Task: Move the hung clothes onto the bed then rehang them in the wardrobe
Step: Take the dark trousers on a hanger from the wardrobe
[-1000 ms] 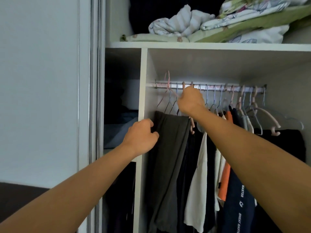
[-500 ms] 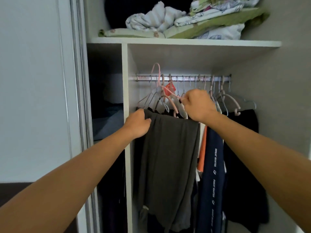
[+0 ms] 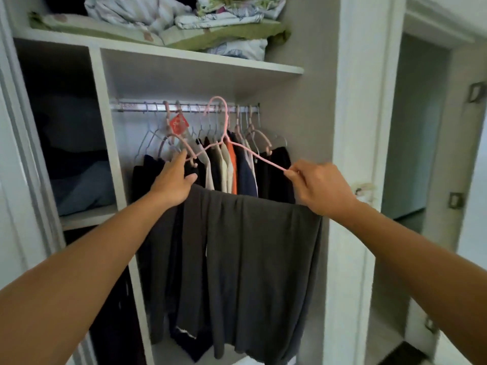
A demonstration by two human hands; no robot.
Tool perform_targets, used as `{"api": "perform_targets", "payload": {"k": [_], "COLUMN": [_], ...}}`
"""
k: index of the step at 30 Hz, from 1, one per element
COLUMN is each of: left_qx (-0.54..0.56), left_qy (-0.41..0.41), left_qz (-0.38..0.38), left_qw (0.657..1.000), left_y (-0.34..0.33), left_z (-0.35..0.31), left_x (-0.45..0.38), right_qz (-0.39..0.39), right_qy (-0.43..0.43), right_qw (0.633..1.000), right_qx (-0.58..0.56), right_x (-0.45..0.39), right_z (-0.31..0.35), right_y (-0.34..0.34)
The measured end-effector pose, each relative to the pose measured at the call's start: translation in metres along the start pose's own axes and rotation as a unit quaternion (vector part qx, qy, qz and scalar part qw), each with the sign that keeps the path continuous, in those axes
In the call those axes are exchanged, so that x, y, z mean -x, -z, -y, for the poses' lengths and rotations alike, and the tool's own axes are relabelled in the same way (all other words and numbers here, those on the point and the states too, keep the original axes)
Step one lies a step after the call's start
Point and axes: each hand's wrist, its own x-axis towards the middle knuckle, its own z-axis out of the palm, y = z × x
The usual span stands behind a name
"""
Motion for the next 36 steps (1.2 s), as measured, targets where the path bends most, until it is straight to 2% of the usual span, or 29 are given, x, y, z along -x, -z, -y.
{"api": "perform_targets", "payload": {"k": [3, 8, 11, 14, 16, 18, 21, 23, 27, 31, 36], "left_qx": [0.032, 0.025, 0.065, 0.116, 0.179, 0.230, 0.272, 0.295, 0.327, 0.345, 0.358], "left_qy": [-0.029, -0.097, -0.148, -0.204, -0.220, -0.221, -0.237, -0.255, -0.311, -0.354, -0.396], "left_qz": [0.025, 0.012, 0.046, 0.039, 0.042, 0.059, 0.073, 0.083, 0.119, 0.192, 0.285], "left_qw": [0.999, 0.995, 0.986, 0.971, 0.958, 0.946, 0.930, 0.917, 0.885, 0.848, 0.796], "left_y": [-0.017, -0.032, -0.043, -0.055, -0.063, -0.074, -0.092, -0.103, -0.126, -0.146, -0.167], "left_z": [-0.025, -0.085, -0.134, -0.198, -0.246, -0.292, -0.354, -0.392, -0.469, -0.546, -0.633], "left_x": [0.004, 0.020, 0.043, 0.077, 0.102, 0.129, 0.166, 0.193, 0.247, 0.297, 0.349], "right_qz": [0.035, 0.050, 0.047, 0.049, 0.055, 0.045, 0.035, 0.054, 0.099, 0.071, 0.041], "right_qy": [-0.039, -0.087, -0.135, -0.198, -0.243, -0.293, -0.346, -0.367, -0.407, -0.459, -0.528], "right_qw": [0.999, 0.993, 0.984, 0.965, 0.953, 0.948, 0.934, 0.926, 0.902, 0.874, 0.821], "right_qx": [0.016, 0.068, 0.103, 0.167, 0.171, 0.115, 0.078, 0.069, 0.103, 0.143, 0.213], "right_x": [0.030, 0.082, 0.123, 0.170, 0.202, 0.232, 0.277, 0.304, 0.355, 0.404, 0.469], "right_z": [-0.016, -0.043, -0.065, -0.085, -0.099, -0.113, -0.126, -0.128, -0.138, -0.147, -0.152], "right_y": [0.039, 0.107, 0.154, 0.210, 0.250, 0.290, 0.348, 0.385, 0.447, 0.507, 0.578]}}
